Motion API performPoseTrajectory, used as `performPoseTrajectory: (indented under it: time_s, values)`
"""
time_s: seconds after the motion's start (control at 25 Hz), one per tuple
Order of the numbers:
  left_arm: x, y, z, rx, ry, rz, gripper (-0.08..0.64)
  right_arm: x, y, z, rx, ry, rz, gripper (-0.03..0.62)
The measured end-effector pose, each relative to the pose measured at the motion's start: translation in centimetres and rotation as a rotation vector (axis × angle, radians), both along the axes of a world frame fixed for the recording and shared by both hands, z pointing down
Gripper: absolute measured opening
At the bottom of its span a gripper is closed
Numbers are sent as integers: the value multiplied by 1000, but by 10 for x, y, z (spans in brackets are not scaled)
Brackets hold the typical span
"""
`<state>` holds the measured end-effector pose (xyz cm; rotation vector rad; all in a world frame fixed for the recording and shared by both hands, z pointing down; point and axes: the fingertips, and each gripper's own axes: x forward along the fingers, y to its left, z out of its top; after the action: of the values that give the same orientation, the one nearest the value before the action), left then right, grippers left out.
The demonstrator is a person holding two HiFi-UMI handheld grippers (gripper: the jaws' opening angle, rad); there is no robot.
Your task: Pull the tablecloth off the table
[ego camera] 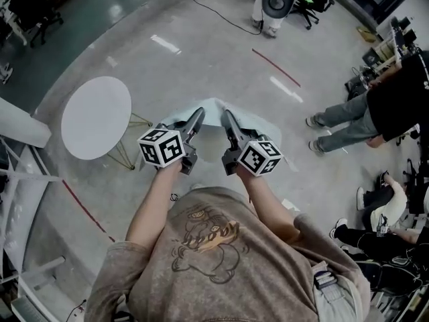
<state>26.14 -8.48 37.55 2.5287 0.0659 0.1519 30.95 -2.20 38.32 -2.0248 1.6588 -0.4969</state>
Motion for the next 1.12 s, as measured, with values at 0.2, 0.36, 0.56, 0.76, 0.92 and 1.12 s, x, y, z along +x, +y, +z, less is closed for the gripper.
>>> performPoseTrajectory:
  time_s: [0.2,0.36,0.56,0.76,0.92,1.12]
  values:
    - [8,18,-5,5,9,17,20,11,18,-2,1,0,35,15]
    - [8,29,-7,35,2,4,20,13,26,1,7,-8,36,17]
    - [-4,26,-7,74,-20,-52,20,5,17,5,0,-24,-19,23]
    - [-26,15,-4,99,-44,-127,21,-13,2,9,-14,-27,-97,25]
    - [-59,-14,-3,94,-59,-241,21,-42,-33,9,-32,-11,-211,29]
    - [-111,-46,-5,92,-57,-393,21,-89,-73,5,-25,9,-365,28]
